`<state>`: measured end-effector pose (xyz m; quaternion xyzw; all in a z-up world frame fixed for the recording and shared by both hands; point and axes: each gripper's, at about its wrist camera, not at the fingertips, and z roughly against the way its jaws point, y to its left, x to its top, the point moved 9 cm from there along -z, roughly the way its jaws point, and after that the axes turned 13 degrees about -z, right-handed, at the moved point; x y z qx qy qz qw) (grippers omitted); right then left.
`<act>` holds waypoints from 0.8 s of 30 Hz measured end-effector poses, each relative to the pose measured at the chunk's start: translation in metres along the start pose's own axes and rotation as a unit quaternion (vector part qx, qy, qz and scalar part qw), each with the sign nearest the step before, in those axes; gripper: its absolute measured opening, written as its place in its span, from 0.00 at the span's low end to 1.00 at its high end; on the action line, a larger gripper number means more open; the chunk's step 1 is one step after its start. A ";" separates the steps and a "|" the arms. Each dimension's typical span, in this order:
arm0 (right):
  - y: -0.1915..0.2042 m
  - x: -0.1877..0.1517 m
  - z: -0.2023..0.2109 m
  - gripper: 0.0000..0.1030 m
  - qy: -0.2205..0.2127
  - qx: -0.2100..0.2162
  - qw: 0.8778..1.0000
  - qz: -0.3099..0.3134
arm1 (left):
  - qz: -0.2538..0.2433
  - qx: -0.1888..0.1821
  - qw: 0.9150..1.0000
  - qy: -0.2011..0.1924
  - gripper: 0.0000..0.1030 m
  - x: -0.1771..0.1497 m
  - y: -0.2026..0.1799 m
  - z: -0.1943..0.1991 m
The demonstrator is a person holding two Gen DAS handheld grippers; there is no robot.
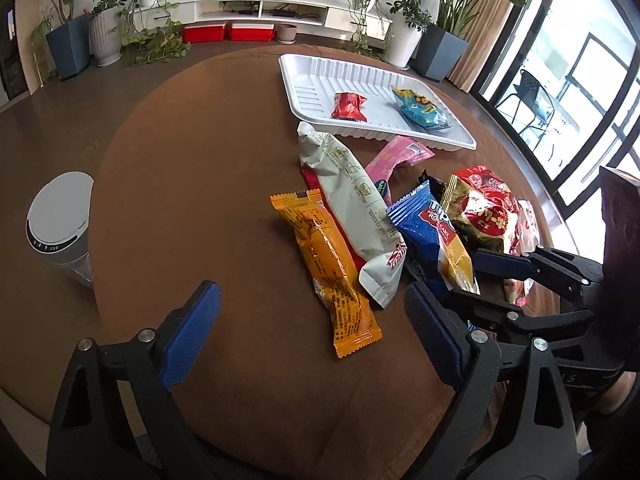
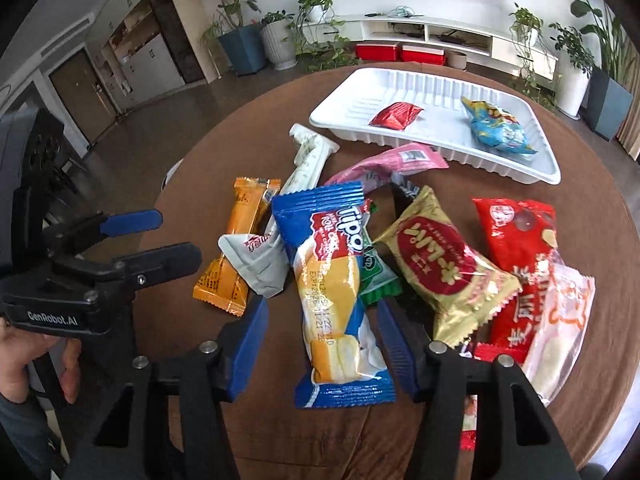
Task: Organize snacks
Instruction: 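Grasp the blue Tipo cake packet with the right tool while the left tool grasps the orange bar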
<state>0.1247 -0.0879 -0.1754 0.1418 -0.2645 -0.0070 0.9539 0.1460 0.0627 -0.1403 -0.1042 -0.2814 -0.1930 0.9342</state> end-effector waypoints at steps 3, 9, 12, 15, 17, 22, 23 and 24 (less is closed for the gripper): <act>-0.002 -0.004 -0.012 0.47 0.011 -0.011 1.000 0.009 | -0.010 0.004 1.000 0.004 0.80 0.004 -0.001 -0.006; -0.007 -0.009 -0.014 0.29 0.013 -0.018 1.000 0.011 | -0.011 0.003 1.000 0.016 0.78 0.010 0.004 -0.022; -0.008 -0.011 -0.008 0.28 0.010 -0.014 1.000 0.007 | -0.007 0.007 1.000 0.017 0.78 0.015 0.010 -0.026; -0.011 -0.013 -0.006 0.28 0.013 -0.011 1.000 -0.002 | -0.005 0.003 1.000 0.025 0.78 0.019 0.015 -0.034; -0.011 -0.015 -0.005 0.28 0.015 -0.010 1.000 -0.003 | -0.010 0.006 0.999 0.030 0.78 0.023 0.016 -0.040; -0.007 -0.022 -0.001 0.28 0.019 -0.008 1.000 0.000 | -0.024 0.022 0.998 0.053 0.61 0.025 0.021 -0.053; -0.007 -0.023 0.000 0.28 0.019 -0.010 1.000 0.000 | -0.024 0.023 0.998 0.056 0.61 0.024 0.023 -0.054; -0.008 -0.024 0.000 0.28 0.019 -0.010 1.000 -0.001 | -0.023 0.021 0.998 0.058 0.61 0.023 0.023 -0.055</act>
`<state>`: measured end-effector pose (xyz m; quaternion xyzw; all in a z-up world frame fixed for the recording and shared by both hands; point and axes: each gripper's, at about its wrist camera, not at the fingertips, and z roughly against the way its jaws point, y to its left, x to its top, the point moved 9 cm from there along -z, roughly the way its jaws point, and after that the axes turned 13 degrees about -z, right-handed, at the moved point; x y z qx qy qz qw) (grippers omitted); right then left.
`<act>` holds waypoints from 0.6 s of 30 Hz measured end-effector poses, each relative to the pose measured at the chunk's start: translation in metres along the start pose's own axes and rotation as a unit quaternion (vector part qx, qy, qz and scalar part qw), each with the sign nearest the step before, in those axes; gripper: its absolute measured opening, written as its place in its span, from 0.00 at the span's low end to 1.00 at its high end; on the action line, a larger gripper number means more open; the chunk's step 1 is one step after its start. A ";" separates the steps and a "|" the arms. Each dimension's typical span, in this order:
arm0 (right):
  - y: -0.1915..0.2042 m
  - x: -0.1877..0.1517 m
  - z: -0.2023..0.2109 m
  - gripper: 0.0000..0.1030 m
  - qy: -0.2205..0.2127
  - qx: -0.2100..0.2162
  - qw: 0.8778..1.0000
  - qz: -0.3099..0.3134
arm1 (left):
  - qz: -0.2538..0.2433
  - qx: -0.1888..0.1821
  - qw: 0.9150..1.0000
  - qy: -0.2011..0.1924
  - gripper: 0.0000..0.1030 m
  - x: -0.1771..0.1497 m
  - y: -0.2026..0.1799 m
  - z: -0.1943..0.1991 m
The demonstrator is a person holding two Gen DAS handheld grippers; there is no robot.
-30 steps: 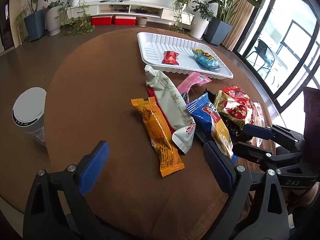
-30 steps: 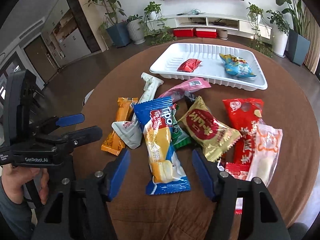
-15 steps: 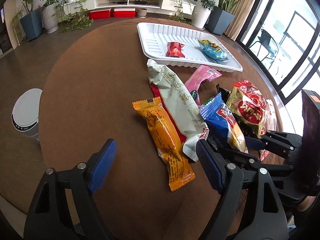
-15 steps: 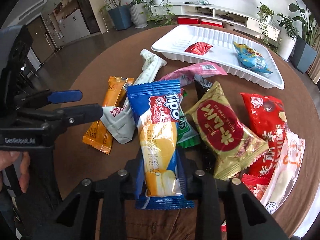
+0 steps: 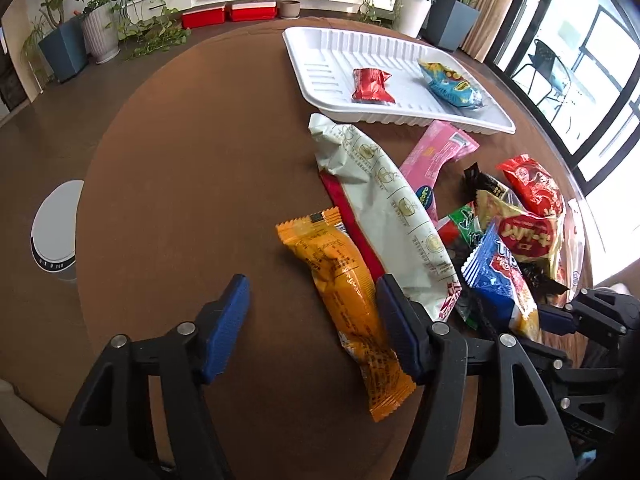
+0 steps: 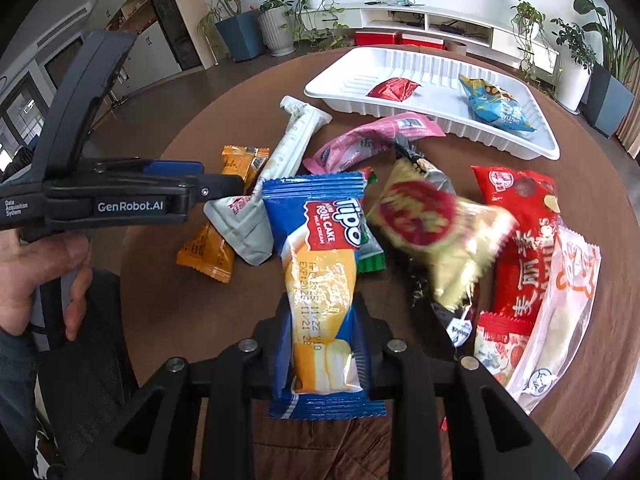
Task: Organize snacks
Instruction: 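Grasp the blue Tipo cake packet with the right tool while the left tool grasps the orange bar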
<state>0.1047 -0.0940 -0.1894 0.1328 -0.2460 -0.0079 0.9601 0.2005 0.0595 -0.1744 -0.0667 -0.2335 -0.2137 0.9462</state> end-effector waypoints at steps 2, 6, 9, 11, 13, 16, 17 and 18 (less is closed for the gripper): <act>0.000 -0.001 0.001 0.28 0.001 0.000 1.000 0.000 | -0.009 0.007 1.000 0.009 0.60 0.000 -0.002 -0.003; 0.003 -0.004 0.001 0.28 0.003 -0.001 1.000 0.004 | -0.028 0.005 0.999 0.027 0.60 -0.003 -0.014 -0.014; 0.002 -0.005 0.002 0.28 0.003 0.000 1.000 0.003 | -0.031 0.003 0.999 0.026 0.52 -0.005 -0.015 -0.014; 0.000 -0.006 0.004 0.28 0.003 0.001 1.000 -0.001 | -0.036 -0.002 0.999 0.025 0.36 -0.007 -0.018 -0.012; -0.003 -0.007 0.004 0.28 0.004 0.002 1.000 -0.006 | -0.038 -0.007 0.999 0.024 0.35 -0.007 -0.021 -0.012; -0.003 -0.009 0.006 0.28 0.004 0.002 1.000 -0.007 | -0.040 -0.008 0.999 0.023 0.34 -0.008 -0.025 -0.013; -0.003 -0.010 0.006 0.28 0.005 0.003 1.000 -0.008 | -0.042 -0.007 0.999 0.023 0.34 -0.008 -0.025 -0.012; -0.003 -0.010 0.006 0.28 0.005 0.002 1.000 -0.008 | -0.044 -0.006 0.999 0.024 0.34 -0.009 -0.025 -0.012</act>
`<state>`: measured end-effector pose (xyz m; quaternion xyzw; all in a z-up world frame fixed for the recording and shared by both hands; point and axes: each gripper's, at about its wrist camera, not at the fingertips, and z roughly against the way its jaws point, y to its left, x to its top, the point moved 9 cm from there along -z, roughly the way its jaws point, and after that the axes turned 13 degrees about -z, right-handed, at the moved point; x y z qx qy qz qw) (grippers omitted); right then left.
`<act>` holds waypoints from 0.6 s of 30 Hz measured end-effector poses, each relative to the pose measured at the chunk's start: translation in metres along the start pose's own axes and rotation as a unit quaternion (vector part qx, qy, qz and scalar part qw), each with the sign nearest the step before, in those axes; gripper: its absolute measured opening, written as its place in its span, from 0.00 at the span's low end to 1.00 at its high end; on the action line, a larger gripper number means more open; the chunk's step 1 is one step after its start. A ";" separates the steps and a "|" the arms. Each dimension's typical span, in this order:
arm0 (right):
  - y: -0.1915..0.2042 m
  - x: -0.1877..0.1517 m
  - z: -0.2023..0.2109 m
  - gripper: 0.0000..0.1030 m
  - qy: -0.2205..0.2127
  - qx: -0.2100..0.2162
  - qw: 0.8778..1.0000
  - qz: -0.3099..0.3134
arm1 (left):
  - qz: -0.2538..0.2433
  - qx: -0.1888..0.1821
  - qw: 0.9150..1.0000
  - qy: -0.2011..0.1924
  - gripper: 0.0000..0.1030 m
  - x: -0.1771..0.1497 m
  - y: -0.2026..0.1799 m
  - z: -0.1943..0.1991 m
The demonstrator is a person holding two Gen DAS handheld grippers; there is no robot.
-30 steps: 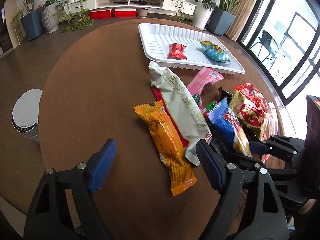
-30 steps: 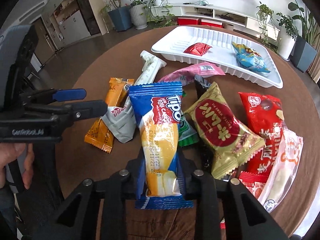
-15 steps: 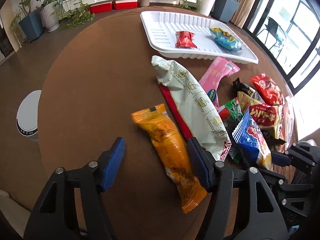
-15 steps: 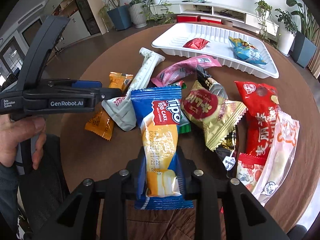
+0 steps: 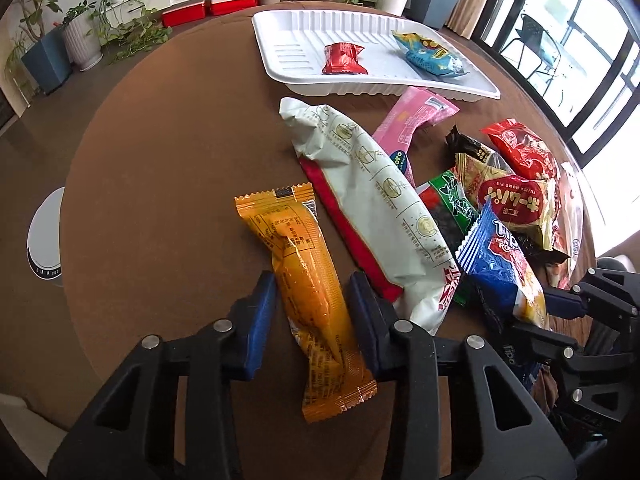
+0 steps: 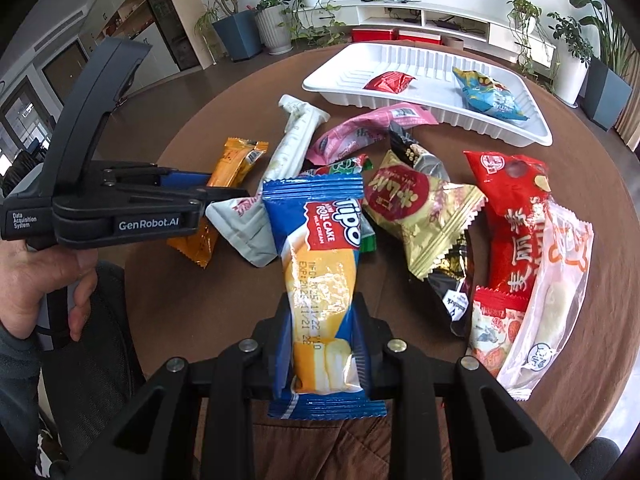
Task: Organize snacks
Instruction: 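Grasp the blue Tipo cake packet with the right tool while the left tool grasps the orange bar, then carry both packets into the white tray and open both tools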
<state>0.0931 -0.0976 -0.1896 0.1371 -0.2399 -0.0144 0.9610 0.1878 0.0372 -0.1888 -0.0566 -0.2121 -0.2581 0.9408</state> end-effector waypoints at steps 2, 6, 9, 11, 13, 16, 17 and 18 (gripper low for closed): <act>-0.002 -0.001 -0.001 0.28 0.002 -0.001 1.000 -0.002 | -0.005 0.004 1.000 0.002 0.34 0.001 0.000 -0.001; -0.003 -0.002 -0.002 0.28 0.005 0.003 1.000 -0.008 | -0.013 0.010 1.000 0.005 0.34 0.002 -0.001 -0.001; -0.005 -0.003 -0.001 0.28 0.009 0.015 1.000 -0.020 | -0.014 0.004 1.000 0.005 0.34 0.002 -0.002 -0.001; -0.007 -0.004 0.001 0.28 0.009 0.021 0.999 -0.027 | -0.014 -0.005 1.000 0.002 0.24 0.002 -0.003 -0.001; -0.007 -0.004 0.002 0.27 0.008 0.024 0.999 -0.031 | -0.013 -0.012 1.000 -0.003 0.19 0.000 -0.003 0.000; -0.006 -0.005 0.005 0.27 0.006 0.028 0.999 -0.029 | -0.018 -0.015 1.000 -0.009 0.18 -0.001 -0.008 0.003; -0.006 -0.004 0.006 0.27 0.005 0.028 0.999 -0.029 | -0.018 -0.016 1.000 -0.013 0.18 -0.001 -0.008 0.004; -0.006 -0.004 0.006 0.27 0.004 0.030 0.999 -0.029 | -0.017 -0.018 1.000 -0.016 0.18 0.000 -0.009 0.005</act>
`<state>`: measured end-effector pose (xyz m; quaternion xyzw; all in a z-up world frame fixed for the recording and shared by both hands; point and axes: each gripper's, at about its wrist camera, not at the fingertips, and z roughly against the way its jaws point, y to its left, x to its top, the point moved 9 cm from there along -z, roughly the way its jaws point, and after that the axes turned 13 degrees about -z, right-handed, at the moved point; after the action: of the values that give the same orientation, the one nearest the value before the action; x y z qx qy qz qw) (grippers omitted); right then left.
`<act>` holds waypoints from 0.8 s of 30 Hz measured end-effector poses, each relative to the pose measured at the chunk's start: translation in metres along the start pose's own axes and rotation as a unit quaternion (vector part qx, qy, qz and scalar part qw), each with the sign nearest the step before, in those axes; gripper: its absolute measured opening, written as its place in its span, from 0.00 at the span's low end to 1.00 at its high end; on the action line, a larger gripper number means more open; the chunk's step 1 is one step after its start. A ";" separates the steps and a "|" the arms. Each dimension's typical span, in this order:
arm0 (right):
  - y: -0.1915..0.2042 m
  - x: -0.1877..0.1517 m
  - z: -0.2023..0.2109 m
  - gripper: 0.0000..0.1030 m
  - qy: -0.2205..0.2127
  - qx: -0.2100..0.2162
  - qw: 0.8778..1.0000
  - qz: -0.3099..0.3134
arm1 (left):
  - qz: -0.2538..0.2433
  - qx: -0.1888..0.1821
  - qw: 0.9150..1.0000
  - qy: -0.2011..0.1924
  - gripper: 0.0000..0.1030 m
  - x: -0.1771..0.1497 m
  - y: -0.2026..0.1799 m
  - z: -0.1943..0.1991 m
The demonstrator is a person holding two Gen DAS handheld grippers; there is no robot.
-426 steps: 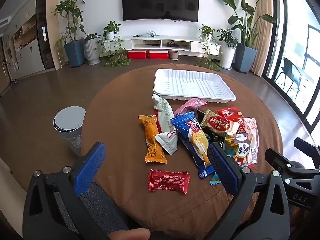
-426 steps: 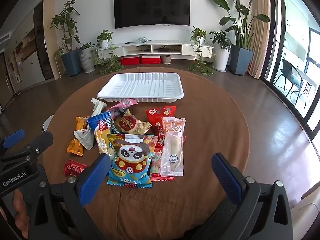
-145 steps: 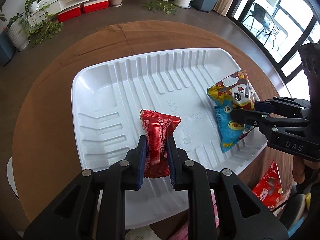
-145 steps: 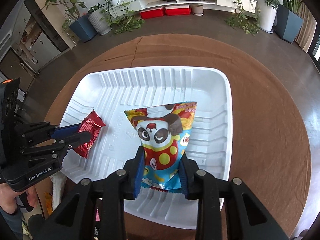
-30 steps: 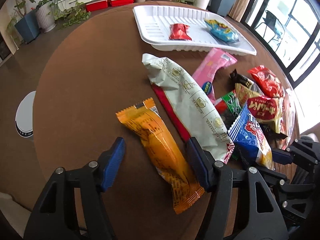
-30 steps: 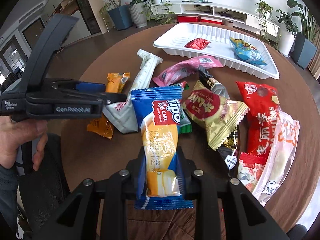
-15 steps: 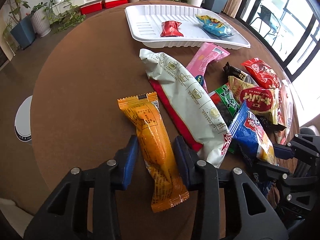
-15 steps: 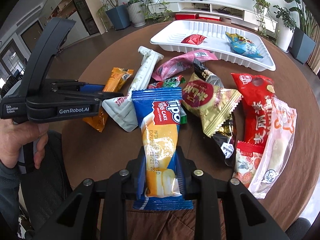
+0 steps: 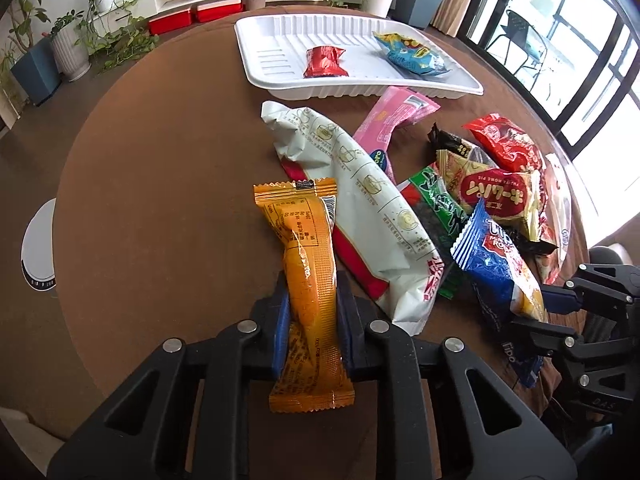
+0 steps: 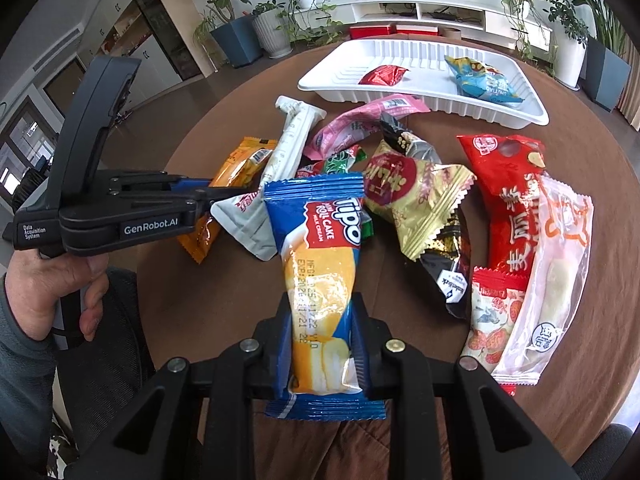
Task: Organize snacks
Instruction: 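Carry both packets into the white tray and open both tools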
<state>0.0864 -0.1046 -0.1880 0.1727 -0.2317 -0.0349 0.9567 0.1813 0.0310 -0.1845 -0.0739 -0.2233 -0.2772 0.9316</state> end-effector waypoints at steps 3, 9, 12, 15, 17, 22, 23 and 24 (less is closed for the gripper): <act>-0.001 0.000 0.002 0.27 -0.002 0.004 1.000 -0.004 | 0.003 -0.006 1.000 -0.005 0.18 -0.001 -0.001 0.003; -0.002 0.001 0.008 0.27 -0.005 0.018 1.000 -0.018 | 0.011 -0.017 1.000 -0.017 0.18 -0.003 -0.004 0.013; -0.002 0.002 0.011 0.27 -0.007 0.024 0.999 -0.023 | 0.013 -0.021 0.999 -0.025 0.18 -0.005 -0.006 0.022; -0.002 0.003 0.015 0.27 -0.006 0.034 0.999 -0.030 | 0.018 -0.029 0.999 -0.035 0.18 -0.007 -0.008 0.031; -0.002 0.004 0.018 0.27 -0.006 0.042 0.998 -0.036 | 0.020 -0.035 0.998 -0.042 0.18 -0.008 -0.010 0.036; -0.001 0.008 0.030 0.27 -0.011 0.062 0.997 -0.048 | 0.025 -0.052 0.996 -0.061 0.18 -0.001 -0.016 0.050; -0.001 0.010 0.034 0.27 -0.013 0.069 0.996 -0.052 | 0.025 -0.057 0.996 -0.066 0.18 0.003 -0.018 0.054; -0.001 0.011 0.038 0.27 -0.014 0.075 0.996 -0.056 | 0.025 -0.061 0.995 -0.071 0.18 0.006 -0.019 0.057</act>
<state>0.0787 -0.1188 -0.1525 0.2557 -0.2375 -0.0733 0.9343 0.1541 0.0271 -0.1312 -0.1555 -0.2696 -0.2611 0.9138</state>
